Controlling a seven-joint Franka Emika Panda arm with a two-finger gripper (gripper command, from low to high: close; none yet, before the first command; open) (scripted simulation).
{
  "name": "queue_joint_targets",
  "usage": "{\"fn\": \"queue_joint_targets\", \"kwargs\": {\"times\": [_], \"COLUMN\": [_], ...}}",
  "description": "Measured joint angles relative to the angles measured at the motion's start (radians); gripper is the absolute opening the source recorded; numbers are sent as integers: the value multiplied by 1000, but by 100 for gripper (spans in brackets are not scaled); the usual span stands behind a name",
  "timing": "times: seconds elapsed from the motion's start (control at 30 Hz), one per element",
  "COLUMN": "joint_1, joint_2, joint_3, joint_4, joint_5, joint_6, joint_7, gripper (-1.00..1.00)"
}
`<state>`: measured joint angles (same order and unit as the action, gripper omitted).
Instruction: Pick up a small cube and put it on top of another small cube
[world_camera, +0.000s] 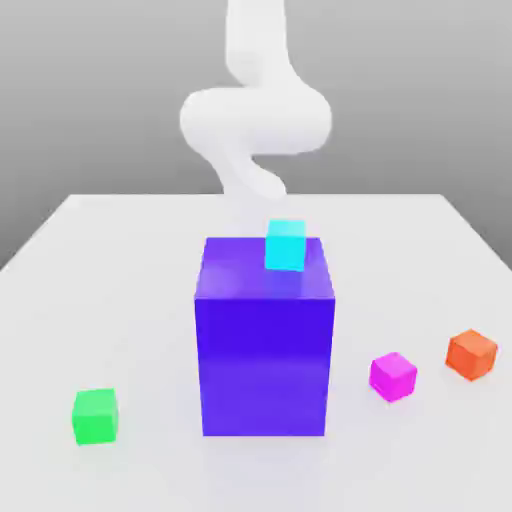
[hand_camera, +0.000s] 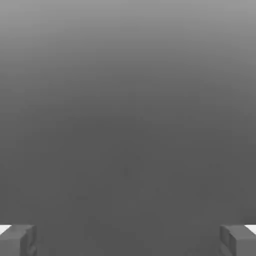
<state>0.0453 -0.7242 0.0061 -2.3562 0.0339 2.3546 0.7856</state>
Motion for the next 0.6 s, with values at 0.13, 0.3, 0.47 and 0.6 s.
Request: {"fn": "queue_joint_targets", "kwargs": {"times": [0.13,0.3,0.47,0.6], "joint_1": [83,176,251,289], "joint_2": [147,321,490,624], "joint_3": [26,81,158,225], "joint_4": [-102,-225,-345,-443], "joint_5": [60,115,133,85], "joint_6": [102,224,346,446], "joint_7": [-25,-42,-32,20], "gripper": [0,0,0,0]}}
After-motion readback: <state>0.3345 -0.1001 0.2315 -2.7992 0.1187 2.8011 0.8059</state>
